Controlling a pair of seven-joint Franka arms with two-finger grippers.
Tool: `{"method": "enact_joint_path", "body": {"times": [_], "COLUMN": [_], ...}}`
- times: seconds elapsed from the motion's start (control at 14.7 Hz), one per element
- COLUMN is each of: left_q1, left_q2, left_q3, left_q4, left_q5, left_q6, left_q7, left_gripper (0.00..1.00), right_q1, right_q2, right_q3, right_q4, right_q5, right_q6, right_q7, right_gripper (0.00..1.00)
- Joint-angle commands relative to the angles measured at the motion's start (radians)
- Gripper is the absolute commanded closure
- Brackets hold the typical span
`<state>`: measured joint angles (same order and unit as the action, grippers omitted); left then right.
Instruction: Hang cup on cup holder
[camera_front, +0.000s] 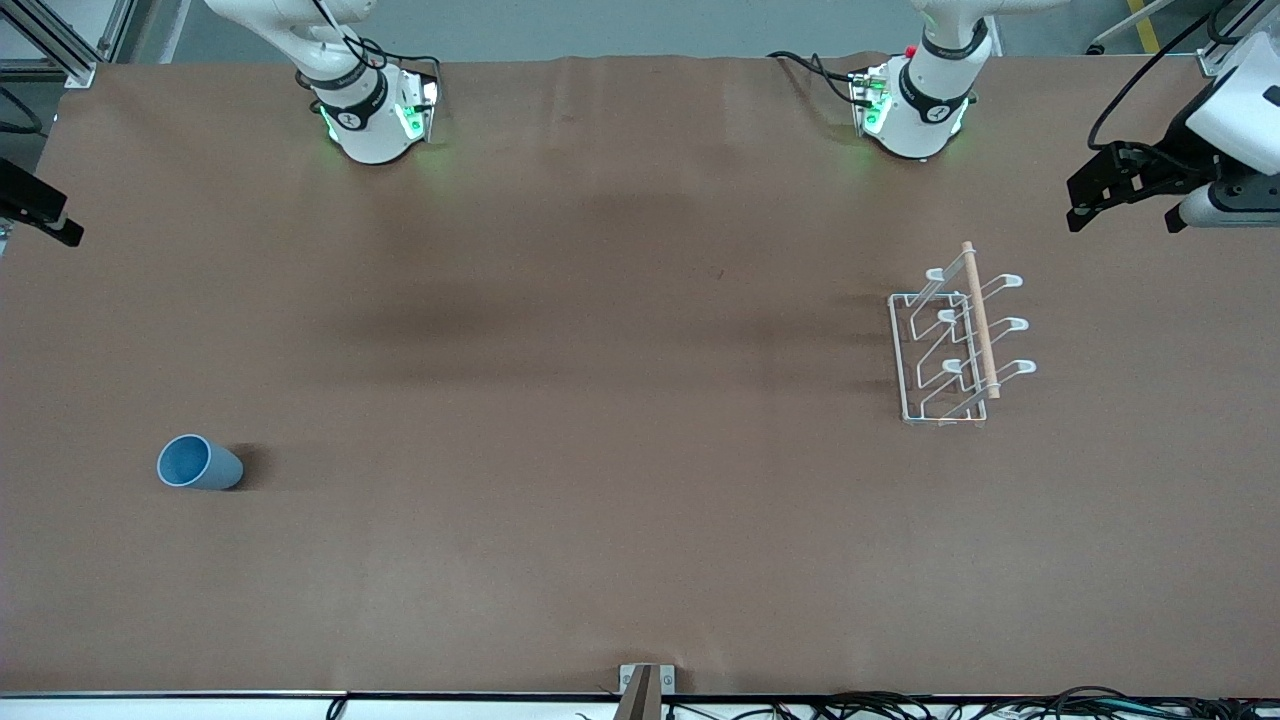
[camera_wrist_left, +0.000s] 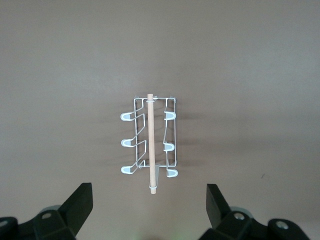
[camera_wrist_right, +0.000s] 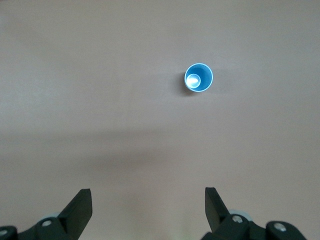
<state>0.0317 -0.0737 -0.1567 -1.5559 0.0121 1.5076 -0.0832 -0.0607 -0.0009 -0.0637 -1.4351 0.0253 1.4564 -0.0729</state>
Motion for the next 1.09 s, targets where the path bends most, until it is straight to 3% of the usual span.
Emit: {"method": "enact_joint_path", "body": {"times": [0.0, 0.27, 0.55, 1.02], "left_q1": [0.004, 0.005, 0.005, 0.005], "left_q2": [0.014, 0.014, 0.014, 0.015], "left_q3": [-0.006, -0.006, -0.006, -0.006], "left_q4": [0.023, 0.023, 0.023, 0.025], "left_q5": [0.012, 0.011, 0.006, 0.002], "left_q6": [-0.003, -0.003, -0.003, -0.003], "left_q7": [0.014, 0.014, 0.014, 0.014], "left_gripper": [0.00, 0.00, 0.00, 0.00], "right_q1": [-0.050, -0.108, -0.155, -0.185], "right_q2": [0.050, 0.157, 0.324, 0.548], "right_q3": [0.004, 0.005, 0.005, 0.007], "right_q4": [-0.002, -0.002, -0.002, -0.002], "right_q5": [0.007, 0.016, 0.016, 0.018], "right_q6": [0.056, 0.143, 0.286, 0.516], "right_q7": [-0.039, -0.076, -0.122, -0.130], "right_gripper": [0.00, 0.00, 0.00, 0.00]}}
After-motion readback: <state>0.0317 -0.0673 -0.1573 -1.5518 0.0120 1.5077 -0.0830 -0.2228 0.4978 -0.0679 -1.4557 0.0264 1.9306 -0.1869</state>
